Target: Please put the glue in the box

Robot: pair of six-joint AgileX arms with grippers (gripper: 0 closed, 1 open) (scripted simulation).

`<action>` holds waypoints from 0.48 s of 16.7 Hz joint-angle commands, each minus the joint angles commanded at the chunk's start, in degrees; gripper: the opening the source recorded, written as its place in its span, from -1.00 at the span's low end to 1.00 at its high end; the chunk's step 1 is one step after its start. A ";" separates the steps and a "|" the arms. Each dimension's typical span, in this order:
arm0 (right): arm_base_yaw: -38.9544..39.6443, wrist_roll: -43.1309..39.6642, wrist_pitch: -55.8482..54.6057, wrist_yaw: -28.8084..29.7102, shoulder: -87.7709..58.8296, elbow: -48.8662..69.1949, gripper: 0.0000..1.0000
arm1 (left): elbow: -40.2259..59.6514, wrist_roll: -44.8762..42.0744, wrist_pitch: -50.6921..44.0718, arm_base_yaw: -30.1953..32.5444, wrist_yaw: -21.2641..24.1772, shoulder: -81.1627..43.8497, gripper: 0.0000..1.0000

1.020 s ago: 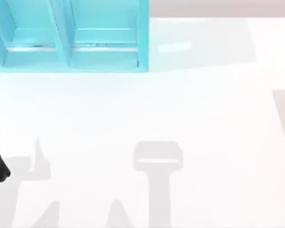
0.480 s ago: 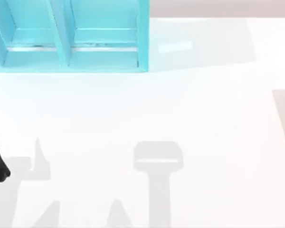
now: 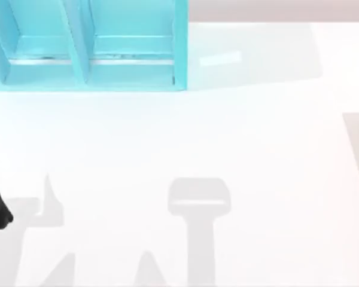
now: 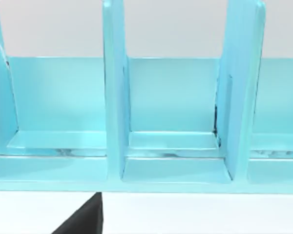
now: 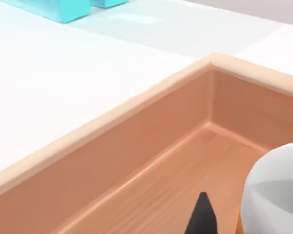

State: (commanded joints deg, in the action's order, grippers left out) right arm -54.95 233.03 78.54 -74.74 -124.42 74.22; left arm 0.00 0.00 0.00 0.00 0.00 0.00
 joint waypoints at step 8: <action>3.95 11.15 -15.80 -2.37 2.00 -5.42 -1.00 | 0.00 0.00 0.00 0.00 0.00 0.00 1.00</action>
State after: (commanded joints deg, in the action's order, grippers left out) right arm -50.99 244.18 62.73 -77.11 -122.42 68.80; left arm 0.00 0.00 0.00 0.00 0.00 0.00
